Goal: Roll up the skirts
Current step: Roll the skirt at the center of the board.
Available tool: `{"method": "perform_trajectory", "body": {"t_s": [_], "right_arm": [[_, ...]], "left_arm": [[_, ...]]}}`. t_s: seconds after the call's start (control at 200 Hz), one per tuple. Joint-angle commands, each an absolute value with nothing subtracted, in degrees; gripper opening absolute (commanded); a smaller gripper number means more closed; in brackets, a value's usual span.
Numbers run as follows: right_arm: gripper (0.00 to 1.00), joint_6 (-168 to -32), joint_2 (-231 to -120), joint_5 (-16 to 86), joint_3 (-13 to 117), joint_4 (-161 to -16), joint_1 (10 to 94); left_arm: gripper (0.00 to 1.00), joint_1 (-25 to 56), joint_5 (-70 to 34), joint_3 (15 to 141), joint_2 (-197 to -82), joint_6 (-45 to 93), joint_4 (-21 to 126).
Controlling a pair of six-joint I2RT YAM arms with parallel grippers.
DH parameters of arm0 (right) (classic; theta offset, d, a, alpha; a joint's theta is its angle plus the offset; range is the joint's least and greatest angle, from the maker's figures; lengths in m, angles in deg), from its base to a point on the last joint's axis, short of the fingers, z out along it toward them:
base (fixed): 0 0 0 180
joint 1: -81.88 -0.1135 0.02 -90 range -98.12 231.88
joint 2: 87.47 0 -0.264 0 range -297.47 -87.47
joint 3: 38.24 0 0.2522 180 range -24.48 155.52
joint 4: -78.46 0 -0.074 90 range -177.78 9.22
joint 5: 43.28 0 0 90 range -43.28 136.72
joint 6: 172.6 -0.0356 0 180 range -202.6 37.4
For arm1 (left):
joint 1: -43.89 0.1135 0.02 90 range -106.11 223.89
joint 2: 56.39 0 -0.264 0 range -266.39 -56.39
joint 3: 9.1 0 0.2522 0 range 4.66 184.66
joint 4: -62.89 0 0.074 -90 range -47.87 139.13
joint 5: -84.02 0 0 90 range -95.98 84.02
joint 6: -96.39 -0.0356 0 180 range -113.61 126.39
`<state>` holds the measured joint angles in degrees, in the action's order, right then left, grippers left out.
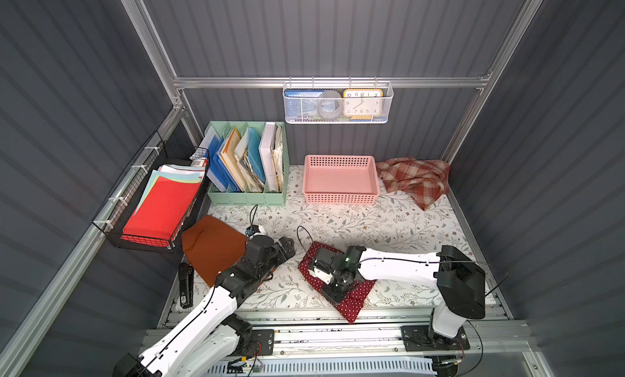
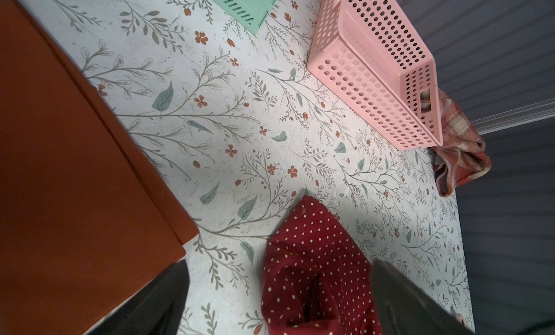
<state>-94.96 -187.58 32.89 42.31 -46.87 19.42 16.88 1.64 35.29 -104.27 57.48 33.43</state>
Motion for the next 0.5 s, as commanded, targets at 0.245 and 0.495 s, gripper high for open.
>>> {"method": "perform_trajectory", "body": {"t_s": [0.245,0.495], "right_arm": [[0.12,-86.39,-192.07,1.82,38.83,-58.15,29.30],[0.12,-87.56,-189.61,-3.67,33.93,-63.78,35.87]], "left_arm": [[0.99,17.31,-3.87,31.69,-106.69,56.22,39.38],[0.99,17.29,-7.73,29.77,-109.04,56.23,43.76]]}}
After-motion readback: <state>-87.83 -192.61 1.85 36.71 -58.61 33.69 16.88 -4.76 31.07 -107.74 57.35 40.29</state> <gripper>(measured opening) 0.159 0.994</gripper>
